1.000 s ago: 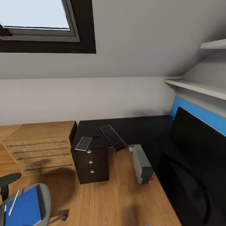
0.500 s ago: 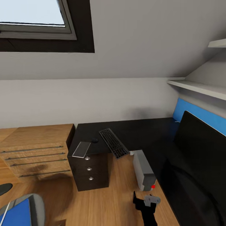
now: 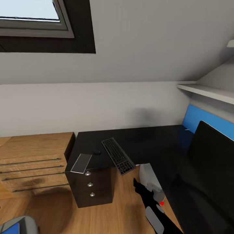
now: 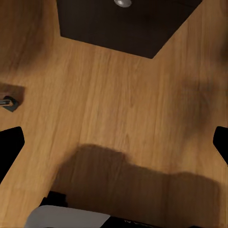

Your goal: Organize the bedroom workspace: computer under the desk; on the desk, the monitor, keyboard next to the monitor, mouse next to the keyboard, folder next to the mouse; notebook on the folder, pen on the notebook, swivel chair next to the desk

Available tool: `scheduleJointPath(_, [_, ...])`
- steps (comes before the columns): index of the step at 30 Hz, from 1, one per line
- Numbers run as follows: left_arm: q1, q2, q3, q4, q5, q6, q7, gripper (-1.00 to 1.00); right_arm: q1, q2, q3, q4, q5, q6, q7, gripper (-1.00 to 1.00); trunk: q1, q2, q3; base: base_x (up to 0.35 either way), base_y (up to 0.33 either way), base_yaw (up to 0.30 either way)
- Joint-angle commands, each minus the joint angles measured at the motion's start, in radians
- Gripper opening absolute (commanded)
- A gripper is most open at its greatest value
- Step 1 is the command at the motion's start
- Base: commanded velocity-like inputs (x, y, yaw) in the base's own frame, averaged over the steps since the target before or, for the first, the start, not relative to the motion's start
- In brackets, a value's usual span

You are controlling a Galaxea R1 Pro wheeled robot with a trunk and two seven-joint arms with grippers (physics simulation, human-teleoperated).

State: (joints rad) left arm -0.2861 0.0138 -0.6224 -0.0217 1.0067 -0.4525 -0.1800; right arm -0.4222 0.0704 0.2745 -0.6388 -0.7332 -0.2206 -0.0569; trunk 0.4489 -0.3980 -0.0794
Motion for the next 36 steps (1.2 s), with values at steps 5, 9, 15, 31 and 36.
scheduleJointPath(5, [-0.001, 0.0, -0.005, 0.001, 0.011, -0.002, -0.007, 1.0, -0.004, -0.003, -0.003, -0.046, -0.089, 0.061, 0.085, 1.0, 0.001, -0.002, -0.002, 0.305, 0.0, 0.0])
scheduleJointPath(9, [-0.001, 0.0, -0.005, 0.001, 0.011, -0.001, -0.007, 1.0, -0.004, -0.003, -0.033, -0.058, -0.139, 0.082, 0.162, 1.0, 0.001, -0.002, -0.002, 0.161, 0.0, 0.0])
scheduleJointPath(15, [-0.001, 0.0, -0.005, 0.0, 0.009, -0.001, -0.007, 1.0, -0.004, -0.016, -0.043, -0.062, -0.165, 0.096, 0.232, 1.0, 0.001, -0.002, -0.002, 0.032, 0.0, 0.0])
scheduleJointPath(31, [-0.001, -0.001, -0.005, 0.0, 0.006, -0.007, -0.009, 1.0, -0.004, -0.082, -0.045, -0.063, -0.356, 0.176, 0.279, 1.0, 0.028, -0.051, -0.024, 0.002, 0.0, 0.0])
scheduleJointPath(36, [-0.001, -0.002, -0.005, 0.0, 0.006, -0.008, -0.009, 1.0, -0.004, -0.09, -0.043, -0.062, -0.394, 0.195, 0.287, 1.0, 0.047, -0.086, -0.04, 0.0, 0.0, 0.0])
